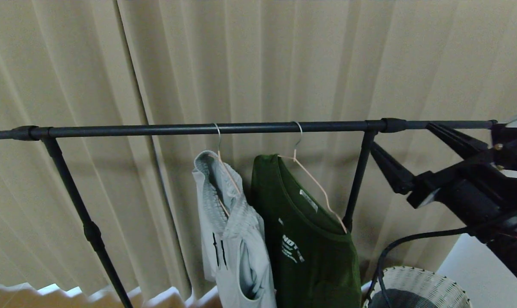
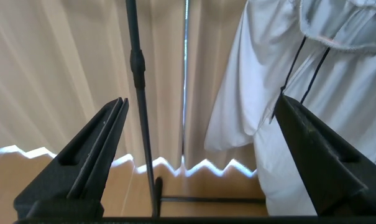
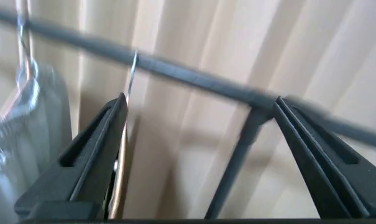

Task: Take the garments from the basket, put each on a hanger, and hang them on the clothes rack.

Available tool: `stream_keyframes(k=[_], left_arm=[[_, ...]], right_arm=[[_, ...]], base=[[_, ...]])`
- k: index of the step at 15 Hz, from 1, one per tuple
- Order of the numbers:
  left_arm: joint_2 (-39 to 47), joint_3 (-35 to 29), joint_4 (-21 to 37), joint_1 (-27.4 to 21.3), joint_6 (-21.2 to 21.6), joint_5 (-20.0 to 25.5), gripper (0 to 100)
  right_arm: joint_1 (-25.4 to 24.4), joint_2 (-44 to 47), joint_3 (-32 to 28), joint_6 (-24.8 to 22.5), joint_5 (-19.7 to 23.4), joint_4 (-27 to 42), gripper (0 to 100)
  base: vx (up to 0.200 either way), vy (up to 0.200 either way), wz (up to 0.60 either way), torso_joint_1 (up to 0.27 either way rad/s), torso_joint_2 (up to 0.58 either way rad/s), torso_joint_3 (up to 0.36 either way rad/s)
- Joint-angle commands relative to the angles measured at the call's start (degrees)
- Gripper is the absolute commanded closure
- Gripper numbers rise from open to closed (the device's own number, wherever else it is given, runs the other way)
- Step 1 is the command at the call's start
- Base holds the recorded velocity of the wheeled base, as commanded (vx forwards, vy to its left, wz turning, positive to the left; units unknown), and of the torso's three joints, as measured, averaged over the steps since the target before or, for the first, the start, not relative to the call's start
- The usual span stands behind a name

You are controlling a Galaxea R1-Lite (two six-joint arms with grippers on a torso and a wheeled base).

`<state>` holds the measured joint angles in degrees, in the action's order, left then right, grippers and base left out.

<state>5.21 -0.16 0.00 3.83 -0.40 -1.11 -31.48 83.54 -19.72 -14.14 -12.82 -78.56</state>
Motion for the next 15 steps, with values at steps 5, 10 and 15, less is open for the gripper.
stream_keyframes(k=[5,10,15], left_arm=[[0.1,0.1,0.0,0.0,0.0,0.0,0],[0.1,0.1,0.0,0.0,0.0,0.1,0],[0.1,0.1,0.0,0.0,0.0,0.1,0]], right_arm=[[3.8,-14.9,19.6,3.4,-0.5,1.7,0],[16.0,-25.1,19.4,0.9,-0.4,18.5,0],[20.7,-37.4,17.9,-3.9,-0.4,34.2,0]], base=[[0.0,0.0,0.0,0.0,0.0,0.0],[0.0,0.0,0.0,0.0,0.0,0.0],[0.0,0.0,0.0,0.0,0.0,0.0]])
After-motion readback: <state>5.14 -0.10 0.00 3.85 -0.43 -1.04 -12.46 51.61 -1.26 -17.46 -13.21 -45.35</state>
